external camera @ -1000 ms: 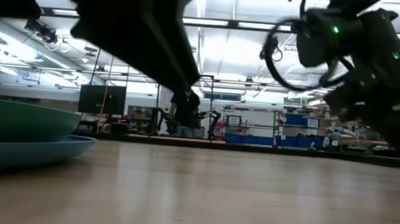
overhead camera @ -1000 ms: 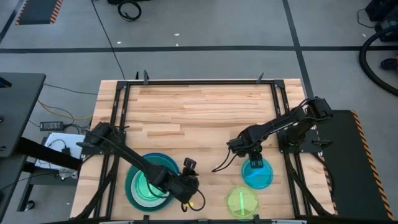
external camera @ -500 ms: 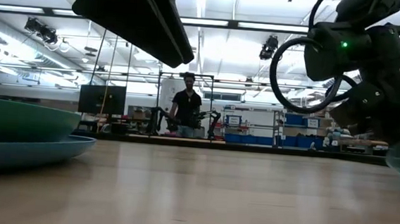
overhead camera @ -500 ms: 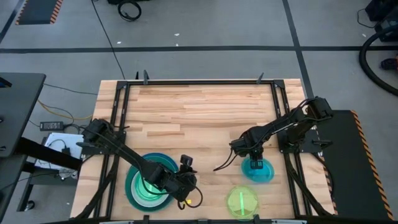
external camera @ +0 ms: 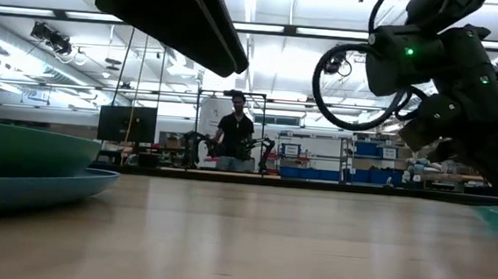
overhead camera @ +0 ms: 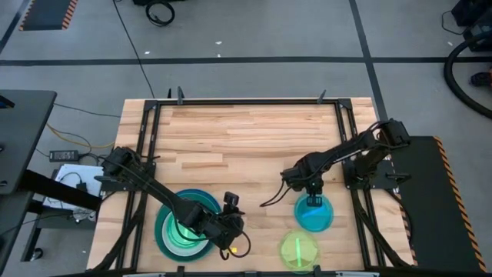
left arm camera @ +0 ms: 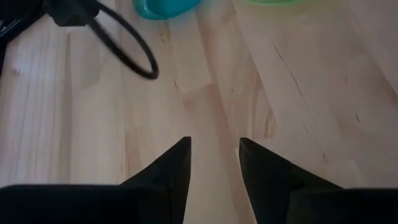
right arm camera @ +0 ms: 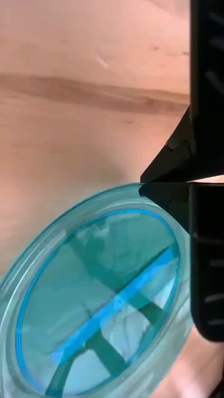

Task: Stack plastic plates
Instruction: Stack the transparent blue plate on the transparent green plate

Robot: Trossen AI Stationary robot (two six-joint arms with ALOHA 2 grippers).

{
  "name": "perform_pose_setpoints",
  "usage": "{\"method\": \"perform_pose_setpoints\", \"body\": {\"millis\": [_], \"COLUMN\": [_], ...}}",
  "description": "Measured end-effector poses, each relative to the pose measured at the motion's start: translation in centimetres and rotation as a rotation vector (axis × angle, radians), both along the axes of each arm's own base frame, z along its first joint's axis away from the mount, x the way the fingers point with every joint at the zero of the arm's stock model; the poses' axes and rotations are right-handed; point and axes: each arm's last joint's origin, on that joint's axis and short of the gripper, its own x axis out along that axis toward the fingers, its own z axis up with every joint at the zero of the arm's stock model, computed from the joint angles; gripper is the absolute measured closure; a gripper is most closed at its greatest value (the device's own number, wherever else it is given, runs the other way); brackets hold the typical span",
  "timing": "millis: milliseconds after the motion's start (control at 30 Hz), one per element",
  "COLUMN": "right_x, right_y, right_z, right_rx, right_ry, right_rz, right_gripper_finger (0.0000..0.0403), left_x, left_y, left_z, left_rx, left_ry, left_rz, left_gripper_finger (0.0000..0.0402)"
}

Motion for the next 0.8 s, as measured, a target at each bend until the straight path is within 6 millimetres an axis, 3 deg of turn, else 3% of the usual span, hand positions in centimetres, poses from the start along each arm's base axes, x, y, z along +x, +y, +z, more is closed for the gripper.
{"method": "perform_pose_setpoints", "body": {"millis": [267, 500, 800], "right_x": [0.5, 1.0, 2.8], "right_y": [-1.0, -3.1, -4.6], "right_z": [2.0, 4.1, 5.5], "right_rx": [0.005, 0.068, 0.148], "right_ry": [-0.034, -0.117, -0.218], "right_rz": [-0.043, -0.152, -0.223], "right_gripper_finger": [0.0399, 0.04, 0.04], "left_x": [0.0, -0.1, 1.3], "left_y": [-0.7, -1.9, -0.2], "left_z": [0.3, 0.8, 1.0], "left_rx": [0.007, 0.129, 0.257], "left_ry": [-0.03, -0.07, -0.064], "left_rz": [-0.045, -0.217, -0.284], "left_gripper_finger": [0.026, 0.026, 0.026]}}
